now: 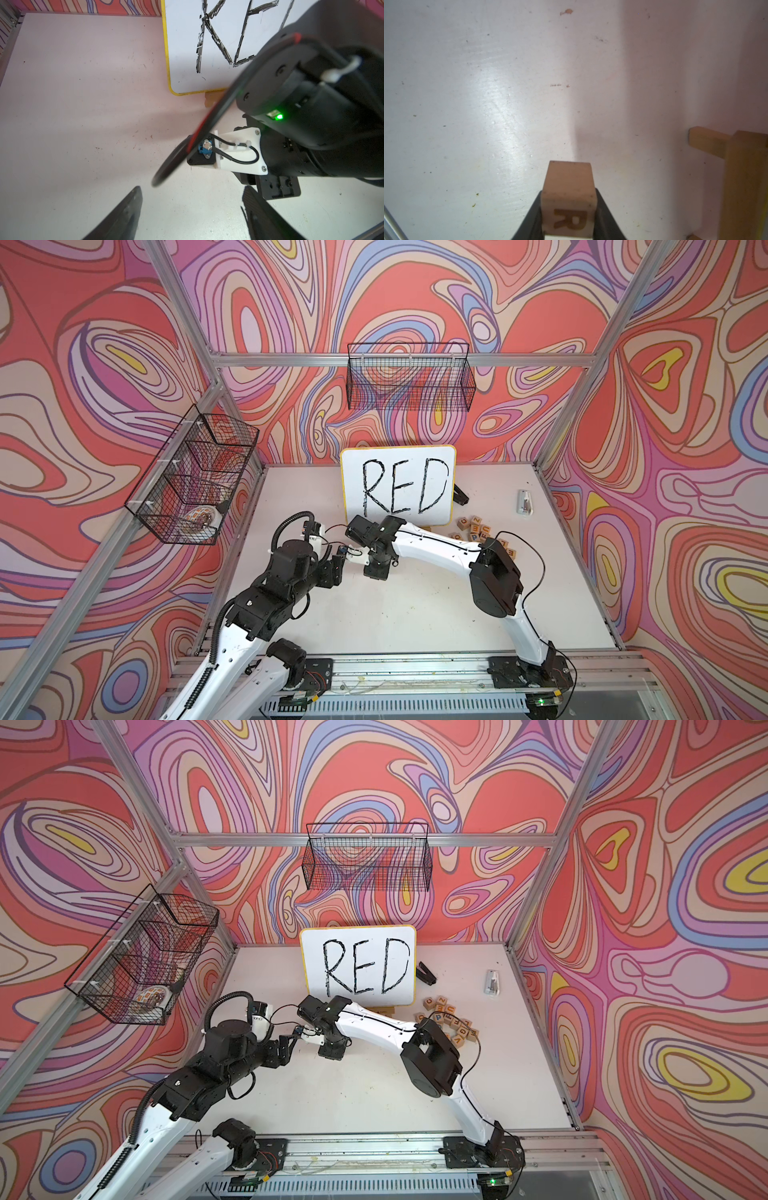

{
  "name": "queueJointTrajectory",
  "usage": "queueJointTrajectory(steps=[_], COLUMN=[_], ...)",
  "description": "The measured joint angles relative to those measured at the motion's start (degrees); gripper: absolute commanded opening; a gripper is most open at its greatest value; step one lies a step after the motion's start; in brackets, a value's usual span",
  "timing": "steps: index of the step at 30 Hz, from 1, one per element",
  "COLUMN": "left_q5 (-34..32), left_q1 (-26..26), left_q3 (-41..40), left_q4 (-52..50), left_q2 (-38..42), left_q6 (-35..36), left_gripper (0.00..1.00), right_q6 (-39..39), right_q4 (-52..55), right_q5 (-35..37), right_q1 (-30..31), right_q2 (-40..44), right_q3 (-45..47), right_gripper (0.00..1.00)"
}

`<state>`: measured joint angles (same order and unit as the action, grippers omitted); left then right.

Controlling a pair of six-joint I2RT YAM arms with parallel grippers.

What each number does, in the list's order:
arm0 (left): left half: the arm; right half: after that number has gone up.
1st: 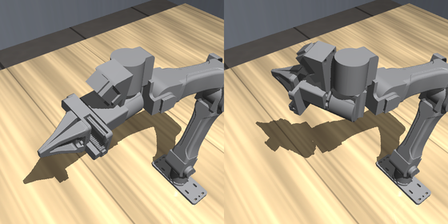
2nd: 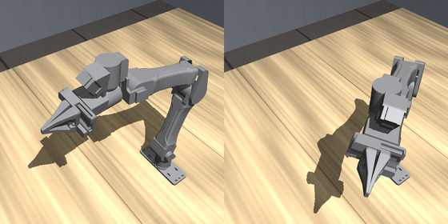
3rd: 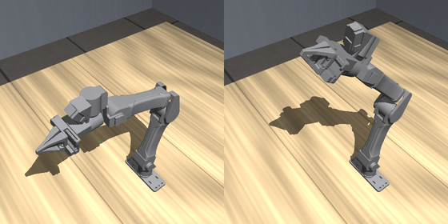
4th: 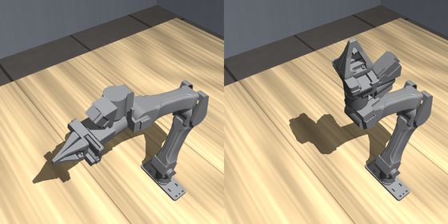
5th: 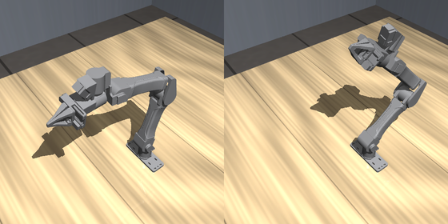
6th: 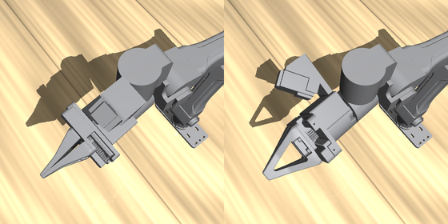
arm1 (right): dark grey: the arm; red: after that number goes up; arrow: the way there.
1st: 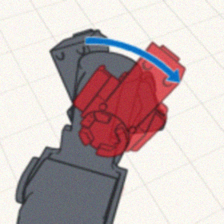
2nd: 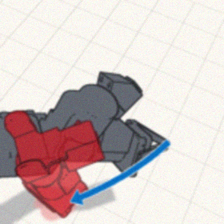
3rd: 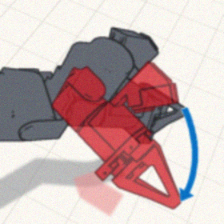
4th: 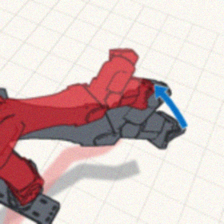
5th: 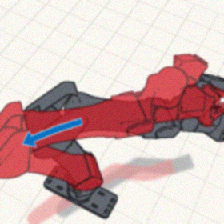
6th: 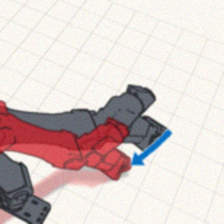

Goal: Assemble the uppercase word "red" with letter blocks
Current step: Place the letter block at the center of the board.

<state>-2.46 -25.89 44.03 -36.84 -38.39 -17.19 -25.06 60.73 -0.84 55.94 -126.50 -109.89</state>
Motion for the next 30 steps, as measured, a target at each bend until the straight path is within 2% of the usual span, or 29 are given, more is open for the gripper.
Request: queueJointTrajectory(steps=[18, 30], left_q5=[-0.61, -0.63], left_q1=[0.00, 0.00], left_q3=[0.00, 0.00], left_q4=[0.00, -0.02], left_q2=[0.00, 0.00], left_q6=[0.00, 0.00], left_gripper=[0.79, 0.79], right_q6=[-12.02, -14.64], right_q4=[1.01, 2.10], right_q5=[-2.03, -1.55], right_q1=[-2.25, -2.29], right_q2=[-2.86, -5.53], right_q3=[-0.79, -2.25], right_gripper=[0.32, 0.34])
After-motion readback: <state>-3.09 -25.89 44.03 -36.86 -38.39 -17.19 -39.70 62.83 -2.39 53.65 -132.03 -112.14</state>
